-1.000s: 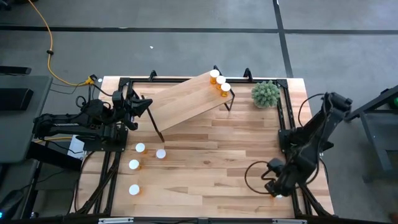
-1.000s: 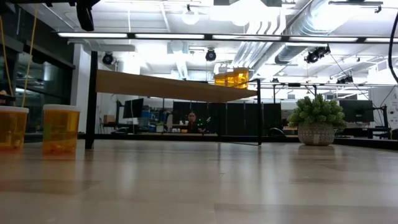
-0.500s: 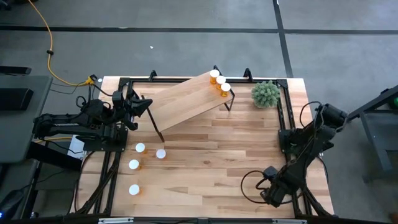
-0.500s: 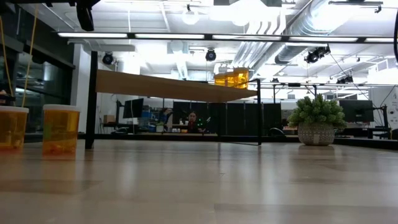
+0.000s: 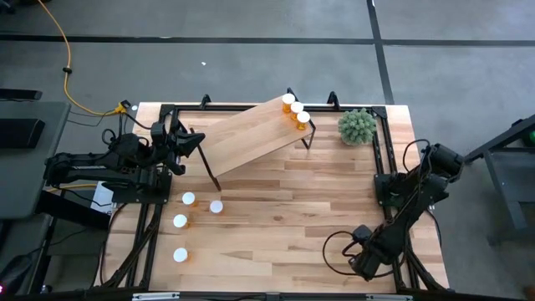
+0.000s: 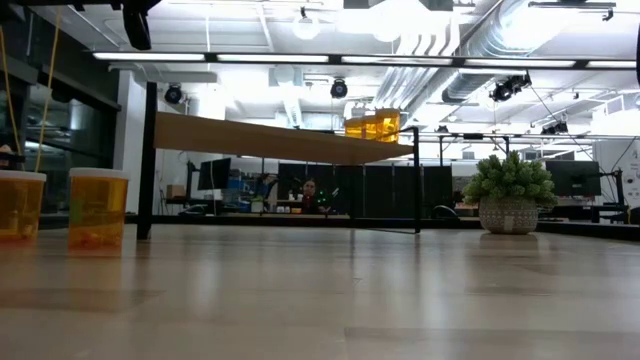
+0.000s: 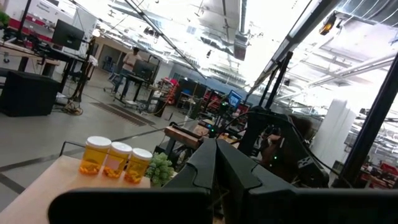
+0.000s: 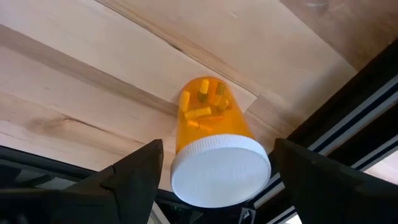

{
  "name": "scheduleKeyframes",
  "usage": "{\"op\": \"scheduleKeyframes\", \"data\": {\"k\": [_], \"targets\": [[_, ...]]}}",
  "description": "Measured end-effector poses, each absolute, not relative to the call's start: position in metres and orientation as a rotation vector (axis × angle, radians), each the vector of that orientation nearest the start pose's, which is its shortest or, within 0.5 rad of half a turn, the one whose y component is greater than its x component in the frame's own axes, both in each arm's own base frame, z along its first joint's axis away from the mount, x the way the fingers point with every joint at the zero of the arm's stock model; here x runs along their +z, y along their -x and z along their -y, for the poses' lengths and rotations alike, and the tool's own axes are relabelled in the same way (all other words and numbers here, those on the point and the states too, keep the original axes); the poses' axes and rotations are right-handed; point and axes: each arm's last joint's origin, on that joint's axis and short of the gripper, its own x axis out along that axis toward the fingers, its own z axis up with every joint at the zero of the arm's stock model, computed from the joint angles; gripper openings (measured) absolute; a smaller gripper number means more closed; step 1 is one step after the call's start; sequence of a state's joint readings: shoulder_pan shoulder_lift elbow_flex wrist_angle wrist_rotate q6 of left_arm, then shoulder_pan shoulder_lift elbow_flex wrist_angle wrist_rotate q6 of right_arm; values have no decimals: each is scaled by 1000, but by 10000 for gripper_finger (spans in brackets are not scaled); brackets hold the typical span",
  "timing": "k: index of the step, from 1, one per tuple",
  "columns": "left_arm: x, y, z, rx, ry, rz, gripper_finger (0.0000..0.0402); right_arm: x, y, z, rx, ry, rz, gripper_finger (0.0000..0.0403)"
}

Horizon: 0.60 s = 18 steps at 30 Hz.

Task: Pick and place medicine bottles onto shelf by color
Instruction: Put the pill bottle on the shelf aligned with the other pill bottles

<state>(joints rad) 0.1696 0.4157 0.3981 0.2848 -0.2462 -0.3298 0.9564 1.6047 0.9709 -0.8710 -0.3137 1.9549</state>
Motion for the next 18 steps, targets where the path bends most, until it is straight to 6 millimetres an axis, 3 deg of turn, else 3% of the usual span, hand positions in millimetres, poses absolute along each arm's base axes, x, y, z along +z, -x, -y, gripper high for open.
{"op": "scheduleKeyframes", "data": {"k": [18], "targets": [[291,-114,-27,366,333,331,0,177,-148,-225,-649,-858,-1743,195]]}}
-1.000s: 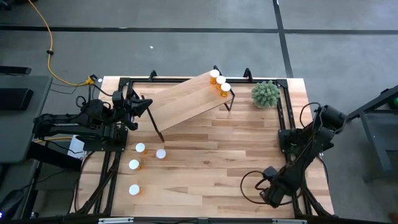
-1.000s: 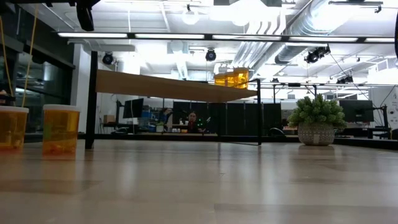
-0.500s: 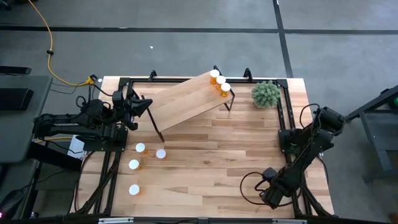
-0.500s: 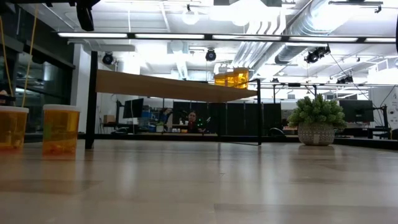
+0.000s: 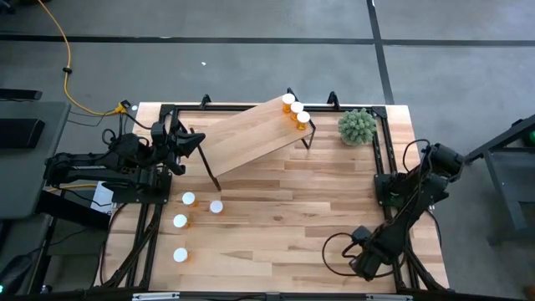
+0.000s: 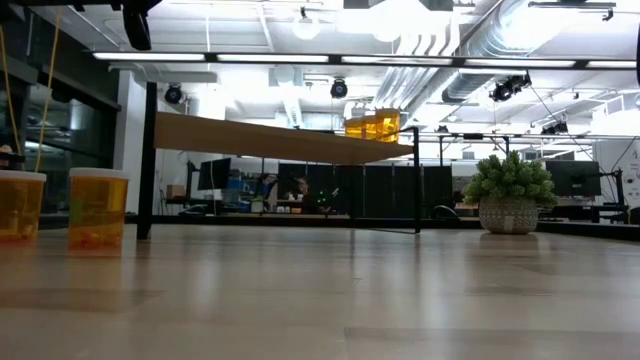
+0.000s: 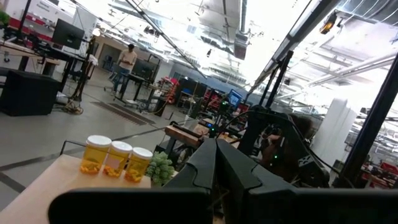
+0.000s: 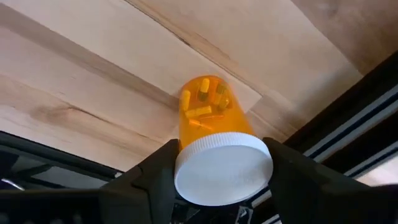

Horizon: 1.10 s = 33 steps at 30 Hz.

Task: Pick and place medicine bottles onto shelf by color
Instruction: Put the pill bottle on the shelf aligned with the other pill bottles

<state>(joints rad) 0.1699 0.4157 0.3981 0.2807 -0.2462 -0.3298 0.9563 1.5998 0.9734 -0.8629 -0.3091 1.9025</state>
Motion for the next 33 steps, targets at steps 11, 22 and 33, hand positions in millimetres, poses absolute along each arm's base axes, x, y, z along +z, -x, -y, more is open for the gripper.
{"op": "scheduleKeyframes", "data": {"k": [11,22,33], "targets": [[291,-114,-27,366,333,331,0,277,-185,-183,-345,-866,-1257,203],[290,-114,-26,354,331,326,0,395,-280,-46,-404,-402,-834,204],[287,-116,-26,323,327,282,0,381,-323,74,-632,-578,-1091,204]]}}
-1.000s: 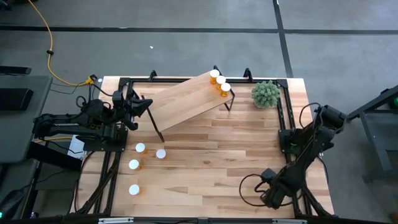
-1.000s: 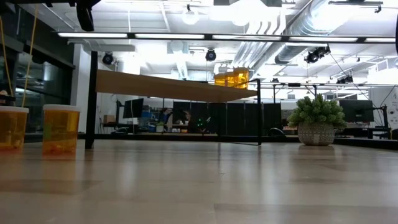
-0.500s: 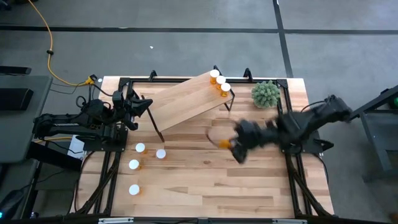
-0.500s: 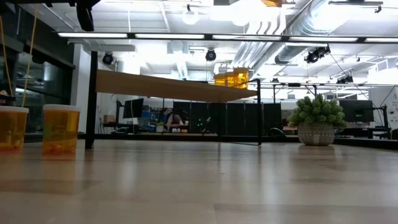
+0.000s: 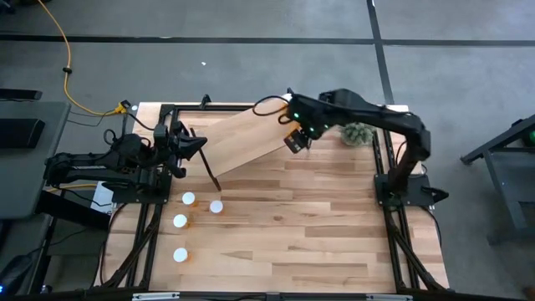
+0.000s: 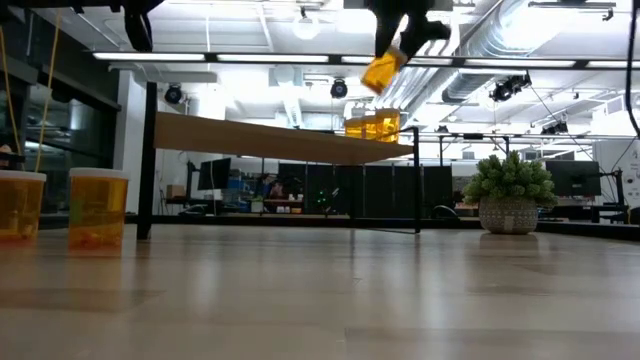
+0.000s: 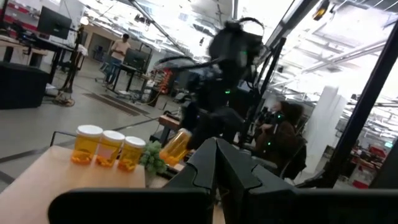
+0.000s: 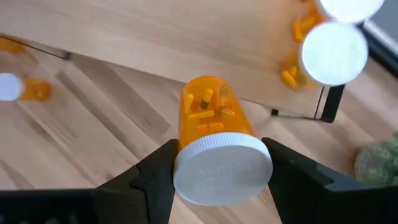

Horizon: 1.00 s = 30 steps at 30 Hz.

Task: Pick and place medicine bottles onto shelf by color
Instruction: Put the pill bottle on the shelf aligned with the other pill bottles

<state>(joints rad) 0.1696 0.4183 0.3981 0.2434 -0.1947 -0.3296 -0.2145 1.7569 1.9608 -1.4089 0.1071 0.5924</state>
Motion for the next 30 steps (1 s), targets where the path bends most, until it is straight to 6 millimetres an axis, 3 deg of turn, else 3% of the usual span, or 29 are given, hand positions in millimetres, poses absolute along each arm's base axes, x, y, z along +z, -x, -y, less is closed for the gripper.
{"op": "scheduleKeyframes", "data": {"k": [4,9,14,19,24,30], "targets": [[285,-119,-26,329,329,268,0,370,-333,91,-622,-632,-1138,204],[291,-133,-30,390,386,147,0,365,-336,94,-598,-627,-1157,204],[302,-162,-35,440,353,-92,0,365,-337,92,-552,-605,-1165,204],[320,-197,-48,515,300,-183,0,367,-343,87,-454,-572,-1147,204],[323,-230,-68,567,294,-250,0,370,-352,76,-317,-549,-1091,204],[311,-263,-83,533,320,-337,0,373,-360,69,-271,-525,-1020,204]]}}
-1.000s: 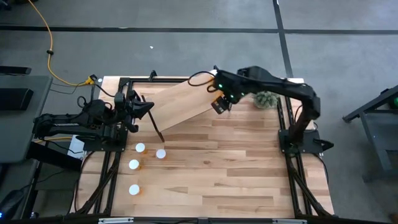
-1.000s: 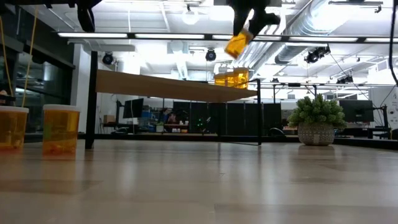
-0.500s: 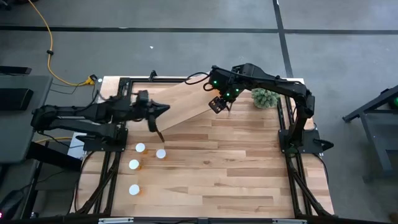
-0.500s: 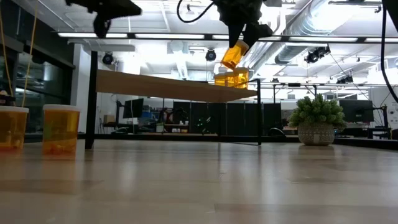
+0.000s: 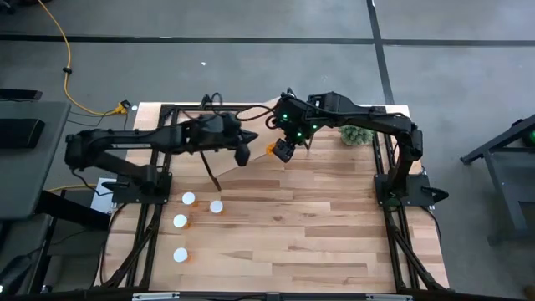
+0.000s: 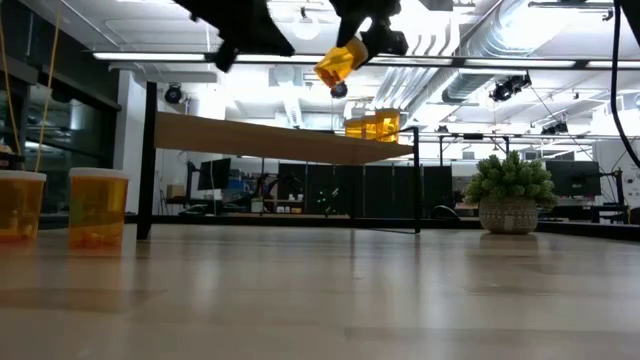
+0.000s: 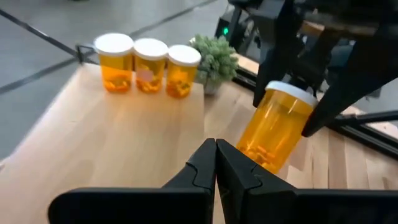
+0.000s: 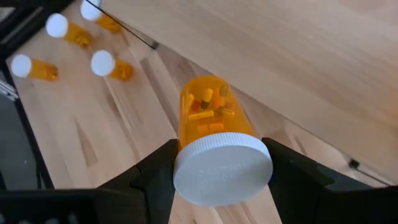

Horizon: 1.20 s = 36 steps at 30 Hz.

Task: Pick and place medicine bottles onto shelf by color
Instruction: Put the pill bottle on the shelf aligned with the other pill bottles

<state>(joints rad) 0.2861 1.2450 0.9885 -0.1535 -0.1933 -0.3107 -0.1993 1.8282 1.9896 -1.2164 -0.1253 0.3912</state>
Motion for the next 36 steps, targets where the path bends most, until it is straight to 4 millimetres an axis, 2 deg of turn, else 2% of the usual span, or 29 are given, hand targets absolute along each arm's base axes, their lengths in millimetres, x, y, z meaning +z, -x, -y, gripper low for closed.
{"op": "scheduleKeyframes", "data": {"k": [8,22,30,36], "targets": [[307,-289,-90,478,331,-301,0,375,-363,73,-324,-484,-980,204],[288,-302,-94,487,336,-364,0,378,-366,75,-340,-458,-927,204],[287,-301,-94,491,332,-373,0,380,-369,77,-337,-448,-891,204],[296,-271,-100,564,311,-478,0,380,-367,87,-432,-394,-878,204]]}}
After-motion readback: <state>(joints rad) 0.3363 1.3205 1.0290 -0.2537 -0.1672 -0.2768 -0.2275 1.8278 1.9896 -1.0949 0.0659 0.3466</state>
